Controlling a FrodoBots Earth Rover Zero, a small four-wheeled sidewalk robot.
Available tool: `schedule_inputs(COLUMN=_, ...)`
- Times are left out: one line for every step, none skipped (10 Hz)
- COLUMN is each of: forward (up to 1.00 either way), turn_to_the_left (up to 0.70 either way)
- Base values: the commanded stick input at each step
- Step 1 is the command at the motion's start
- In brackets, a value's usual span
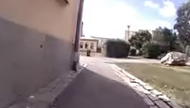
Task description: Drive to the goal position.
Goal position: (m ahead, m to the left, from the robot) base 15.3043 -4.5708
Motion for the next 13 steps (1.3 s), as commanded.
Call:
schedule_inputs(forward=0.85, turn_to_the_left=0.01)
schedule_inputs(forward=0.85, turn_to_the_left=0.01)
schedule_inputs(forward=0.85, turn_to_the_left=-0.18)
schedule_inputs(forward=0.85, turn_to_the_left=-0.33)
schedule_inputs(forward=0.85, turn_to_the_left=-0.33)
schedule_inputs(forward=0.85, turn_to_the_left=-0.33)
schedule_inputs(forward=0.85, turn_to_the_left=-0.33)
schedule_inputs(forward=0.85, turn_to_the_left=-0.33)
schedule_inputs(forward=0.85, turn_to_the_left=-0.33)
schedule_inputs(forward=0.85, turn_to_the_left=-0.18)
schedule_inputs(forward=0.85, turn_to_the_left=0.01)
schedule_inputs(forward=0.85, turn_to_the_left=0.01)
schedule_inputs(forward=0.85, turn_to_the_left=0.01)
